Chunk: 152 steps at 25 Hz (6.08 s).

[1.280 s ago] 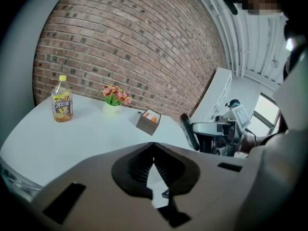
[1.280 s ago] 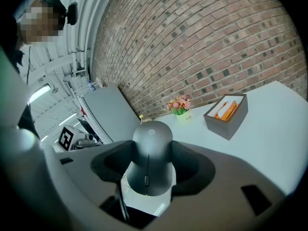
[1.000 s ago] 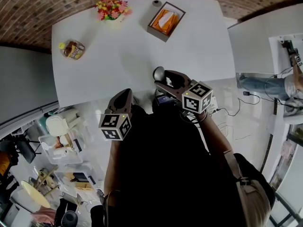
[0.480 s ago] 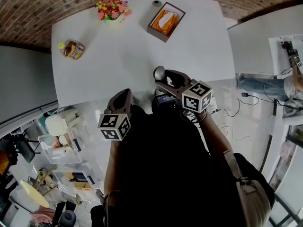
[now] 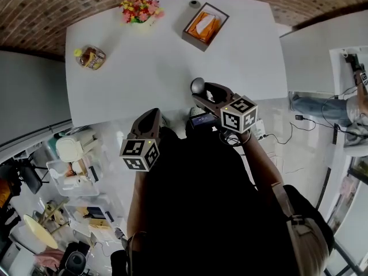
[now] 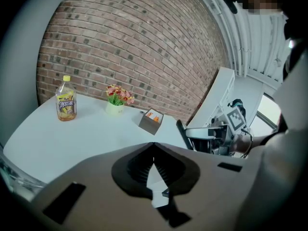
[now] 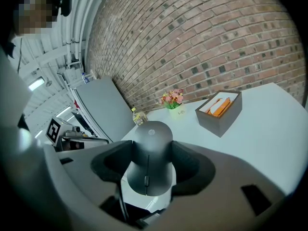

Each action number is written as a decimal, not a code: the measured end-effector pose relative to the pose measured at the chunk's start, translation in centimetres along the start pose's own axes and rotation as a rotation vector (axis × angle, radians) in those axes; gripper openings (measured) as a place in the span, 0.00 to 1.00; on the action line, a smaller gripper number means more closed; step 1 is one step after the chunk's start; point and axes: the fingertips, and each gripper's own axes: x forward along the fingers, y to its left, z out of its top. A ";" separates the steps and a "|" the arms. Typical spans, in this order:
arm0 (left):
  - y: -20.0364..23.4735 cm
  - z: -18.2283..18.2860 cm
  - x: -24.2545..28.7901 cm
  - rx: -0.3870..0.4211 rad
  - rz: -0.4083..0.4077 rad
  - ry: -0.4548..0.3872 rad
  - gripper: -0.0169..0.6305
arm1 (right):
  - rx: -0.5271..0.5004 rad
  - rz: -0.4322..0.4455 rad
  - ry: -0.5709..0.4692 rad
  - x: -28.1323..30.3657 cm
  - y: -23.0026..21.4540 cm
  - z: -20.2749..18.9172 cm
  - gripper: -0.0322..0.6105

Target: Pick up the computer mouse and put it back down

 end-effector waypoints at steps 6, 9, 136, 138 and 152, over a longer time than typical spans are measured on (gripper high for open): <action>0.2 -0.2 -0.3 -0.009 0.018 -0.006 0.04 | -0.012 -0.045 0.041 1.0 -1.7 -1.4 0.47; 0.3 -0.3 -0.7 -0.013 0.029 -0.011 0.04 | -0.016 -0.075 0.063 1.4 -2.6 -2.2 0.47; -2.2 -0.7 0.6 0.065 -0.073 0.031 0.04 | -0.115 -0.206 0.010 -2.3 -1.9 0.1 0.12; -2.2 -0.7 0.6 0.060 -0.070 0.031 0.04 | -0.116 -0.183 -0.006 -2.5 -1.3 0.7 0.09; -1.5 -0.6 0.5 0.036 -0.058 0.015 0.04 | -0.169 -0.011 -0.119 -2.5 3.2 2.0 0.07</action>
